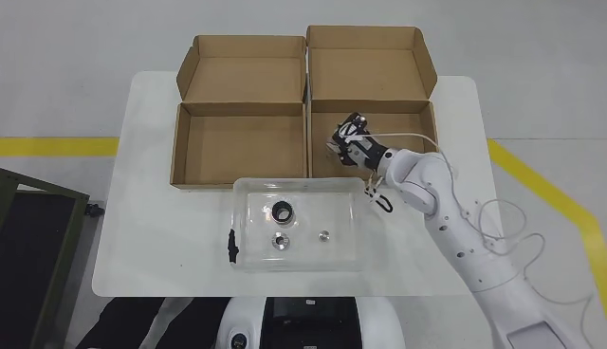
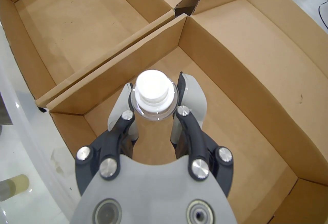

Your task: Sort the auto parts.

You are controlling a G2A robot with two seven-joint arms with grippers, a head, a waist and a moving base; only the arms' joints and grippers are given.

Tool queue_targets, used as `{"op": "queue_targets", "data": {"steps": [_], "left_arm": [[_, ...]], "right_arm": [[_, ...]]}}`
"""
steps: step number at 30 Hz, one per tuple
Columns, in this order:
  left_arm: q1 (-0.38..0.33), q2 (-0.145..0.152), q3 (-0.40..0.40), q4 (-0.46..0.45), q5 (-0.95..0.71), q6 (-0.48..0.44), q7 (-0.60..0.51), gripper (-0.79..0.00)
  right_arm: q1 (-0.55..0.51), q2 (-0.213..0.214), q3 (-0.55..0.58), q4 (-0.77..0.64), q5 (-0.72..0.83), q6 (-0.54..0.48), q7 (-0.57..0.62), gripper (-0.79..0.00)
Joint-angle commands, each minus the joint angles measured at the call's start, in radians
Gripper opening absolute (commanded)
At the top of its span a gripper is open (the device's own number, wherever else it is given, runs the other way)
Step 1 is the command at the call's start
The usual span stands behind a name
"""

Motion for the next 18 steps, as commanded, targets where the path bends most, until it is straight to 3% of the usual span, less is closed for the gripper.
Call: {"op": "queue_targets", "data": {"steps": [1, 4, 5, 7, 12, 18], "left_arm": [[0.000, 0.000, 0.000, 0.000, 0.000, 0.000, 0.000, 0.000], [0.000, 0.000, 0.000, 0.000, 0.000, 0.000, 0.000, 0.000], [0.000, 0.000, 0.000, 0.000, 0.000, 0.000, 0.000, 0.000], [0.000, 0.000, 0.000, 0.000, 0.000, 0.000, 0.000, 0.000], [0.000, 0.000, 0.000, 0.000, 0.000, 0.000, 0.000, 0.000], [0.000, 0.000, 0.000, 0.000, 0.000, 0.000, 0.000, 0.000]], "right_arm": [[0.004, -0.002, -0.004, 0.005, -0.001, 0.003, 0.002, -0.489], [0.006, -0.004, -0.007, 0.008, -0.005, 0.009, 0.002, -0.379], [0.006, -0.005, -0.008, 0.008, -0.005, 0.010, 0.001, -0.259], [0.006, -0.005, -0.006, 0.003, -0.010, 0.011, 0.001, -0.151], [-0.023, 0.005, 0.034, -0.063, -0.023, 0.008, -0.017, -0.062], [-0.120, 0.031, 0.131, -0.252, -0.053, -0.016, -0.015, -0.028]]}}
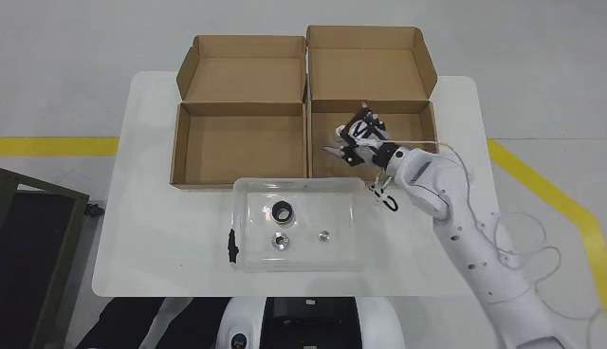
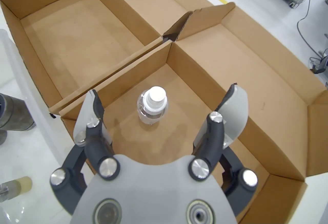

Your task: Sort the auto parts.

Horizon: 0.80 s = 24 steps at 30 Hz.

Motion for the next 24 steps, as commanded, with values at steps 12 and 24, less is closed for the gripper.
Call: {"op": "queue_targets", "data": {"steps": [12, 24], "left_arm": [[0.000, 0.000, 0.000, 0.000, 0.000, 0.000, 0.000, 0.000], [0.000, 0.000, 0.000, 0.000, 0.000, 0.000, 0.000, 0.000]], "right_arm": [[-0.274, 0.045, 0.117, -0.402, -0.074, -0.144, 0.005, -0.052], [-0.398, 0.064, 0.060, -0.474, -0.227, -0.266, 0.044, -0.105]]}}
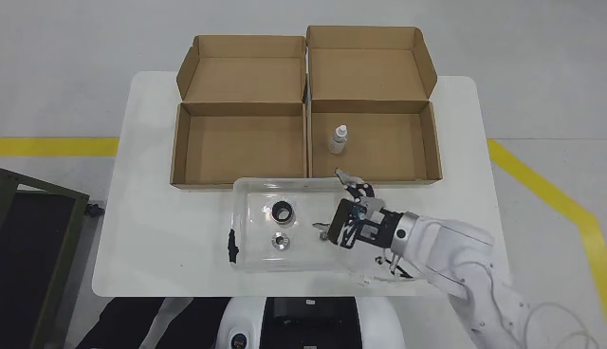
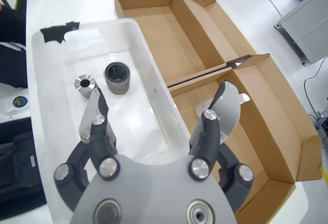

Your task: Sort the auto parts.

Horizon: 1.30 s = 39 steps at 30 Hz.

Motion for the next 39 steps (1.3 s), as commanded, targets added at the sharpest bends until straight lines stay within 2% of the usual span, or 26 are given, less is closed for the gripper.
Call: {"op": "queue_targets", "data": {"steps": [1, 2, 5, 10, 14, 18, 20, 28, 39], "left_arm": [[0.000, 0.000, 0.000, 0.000, 0.000, 0.000, 0.000, 0.000], [0.000, 0.000, 0.000, 0.000, 0.000, 0.000, 0.000, 0.000], [0.000, 0.000, 0.000, 0.000, 0.000, 0.000, 0.000, 0.000], [0.000, 0.000, 0.000, 0.000, 0.000, 0.000, 0.000, 0.000], [0.000, 0.000, 0.000, 0.000, 0.000, 0.000, 0.000, 0.000], [0.000, 0.000, 0.000, 0.000, 0.000, 0.000, 0.000, 0.000], [0.000, 0.000, 0.000, 0.000, 0.000, 0.000, 0.000, 0.000], [0.000, 0.000, 0.000, 0.000, 0.000, 0.000, 0.000, 0.000], [0.000, 0.000, 0.000, 0.000, 0.000, 0.000, 0.000, 0.000]], "right_arm": [[-0.006, 0.004, -0.008, -0.005, -0.037, -0.031, 0.033, -0.099], [-0.008, 0.005, -0.010, -0.008, -0.042, -0.033, 0.037, -0.080], [-0.017, 0.008, -0.016, -0.013, -0.062, -0.045, 0.059, -0.102], [-0.022, 0.012, -0.025, -0.008, -0.074, -0.061, 0.091, -0.206], [-0.016, 0.013, -0.039, 0.003, -0.074, -0.082, 0.123, -0.219], [-0.001, 0.013, -0.054, 0.022, -0.056, -0.096, 0.150, -0.274], [0.010, 0.012, -0.063, 0.037, -0.044, -0.101, 0.163, -0.271], [0.062, 0.009, -0.102, 0.093, 0.021, -0.137, 0.212, -0.363], [0.121, 0.008, -0.157, 0.122, 0.056, -0.175, 0.329, -0.400]]}}
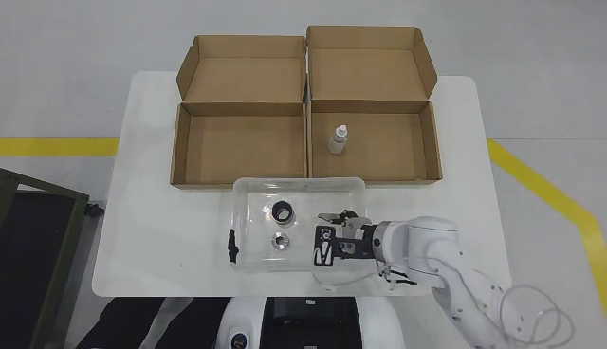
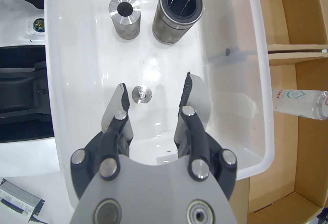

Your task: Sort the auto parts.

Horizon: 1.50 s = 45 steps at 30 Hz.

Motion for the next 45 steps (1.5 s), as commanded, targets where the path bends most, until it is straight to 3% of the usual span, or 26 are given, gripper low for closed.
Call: {"op": "queue_targets", "data": {"steps": [1, 12, 18, 20, 25, 35, 45], "left_arm": [[0.000, 0.000, 0.000, 0.000, 0.000, 0.000, 0.000, 0.000], [0.000, 0.000, 0.000, 0.000, 0.000, 0.000, 0.000, 0.000], [0.000, 0.000, 0.000, 0.000, 0.000, 0.000, 0.000, 0.000], [0.000, 0.000, 0.000, 0.000, 0.000, 0.000, 0.000, 0.000], [0.000, 0.000, 0.000, 0.000, 0.000, 0.000, 0.000, 0.000], [0.000, 0.000, 0.000, 0.000, 0.000, 0.000, 0.000, 0.000], [0.000, 0.000, 0.000, 0.000, 0.000, 0.000, 0.000, 0.000]], "right_arm": [[0.009, 0.000, -0.009, 0.004, 0.006, -0.003, 0.024, -0.403], [0.064, -0.006, -0.068, 0.058, 0.044, 0.009, 0.104, -0.413], [0.094, -0.010, -0.099, 0.090, 0.055, 0.020, 0.123, -0.462], [0.101, -0.011, -0.106, 0.095, 0.057, 0.021, 0.129, -0.508], [0.097, -0.007, -0.112, 0.069, 0.054, 0.011, 0.138, -0.785], [0.057, 0.010, -0.064, -0.032, 0.053, 0.021, 0.081, -0.785], [0.052, 0.014, -0.019, -0.019, 0.118, 0.080, -0.085, -0.785]]}}
